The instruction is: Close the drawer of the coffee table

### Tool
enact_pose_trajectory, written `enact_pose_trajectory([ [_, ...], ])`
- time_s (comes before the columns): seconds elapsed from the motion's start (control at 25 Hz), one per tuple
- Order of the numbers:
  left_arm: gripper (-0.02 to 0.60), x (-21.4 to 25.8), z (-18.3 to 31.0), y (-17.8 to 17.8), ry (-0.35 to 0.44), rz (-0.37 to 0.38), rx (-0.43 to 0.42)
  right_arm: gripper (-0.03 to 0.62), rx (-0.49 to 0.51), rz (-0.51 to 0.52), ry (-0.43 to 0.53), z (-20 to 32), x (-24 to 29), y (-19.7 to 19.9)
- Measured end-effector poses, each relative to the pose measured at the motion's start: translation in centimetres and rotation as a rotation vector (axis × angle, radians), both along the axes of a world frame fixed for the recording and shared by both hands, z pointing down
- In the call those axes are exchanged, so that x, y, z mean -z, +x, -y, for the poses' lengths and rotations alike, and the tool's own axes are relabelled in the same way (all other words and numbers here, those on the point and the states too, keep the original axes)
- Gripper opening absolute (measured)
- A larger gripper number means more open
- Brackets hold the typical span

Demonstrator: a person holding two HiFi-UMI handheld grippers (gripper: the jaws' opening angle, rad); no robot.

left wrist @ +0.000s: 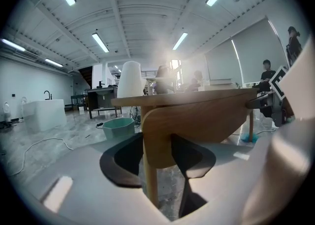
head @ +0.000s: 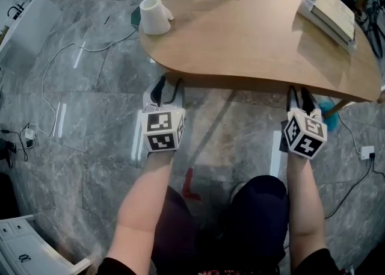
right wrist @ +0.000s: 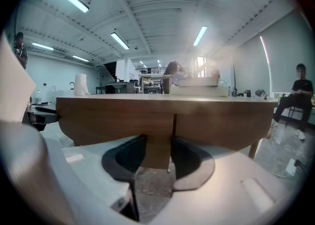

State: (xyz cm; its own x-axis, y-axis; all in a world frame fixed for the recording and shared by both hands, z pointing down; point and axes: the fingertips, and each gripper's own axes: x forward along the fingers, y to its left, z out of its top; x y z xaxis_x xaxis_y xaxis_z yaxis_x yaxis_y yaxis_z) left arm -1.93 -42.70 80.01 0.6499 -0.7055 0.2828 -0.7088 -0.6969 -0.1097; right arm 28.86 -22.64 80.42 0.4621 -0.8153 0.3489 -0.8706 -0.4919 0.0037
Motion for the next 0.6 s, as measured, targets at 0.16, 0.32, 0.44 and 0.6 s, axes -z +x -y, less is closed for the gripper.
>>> enact_pose_trajectory([
  [0.16,0.178,0.0,0.4,0.3,0.001,-0.001,0.000,0.152,-0.022,0.005,0.006,0.5,0.0,0.3],
  [0.32,0.178,-0.1,0.7,0.5,0.002,0.000,-0.004,0.147,-0.040,0.002,0.016,0.9,0.0,0.6],
  [0.44,0.178,0.0,1.0,0.7,0.004,-0.005,-0.005,0.146,-0.047,0.000,0.025,1.2,0.0,0.8],
  [0.6,0.178,0.0,1.2,0.7,0.002,-0.006,-0.002,0.146,-0.045,-0.004,0.030,1.4,0.0,0.8],
])
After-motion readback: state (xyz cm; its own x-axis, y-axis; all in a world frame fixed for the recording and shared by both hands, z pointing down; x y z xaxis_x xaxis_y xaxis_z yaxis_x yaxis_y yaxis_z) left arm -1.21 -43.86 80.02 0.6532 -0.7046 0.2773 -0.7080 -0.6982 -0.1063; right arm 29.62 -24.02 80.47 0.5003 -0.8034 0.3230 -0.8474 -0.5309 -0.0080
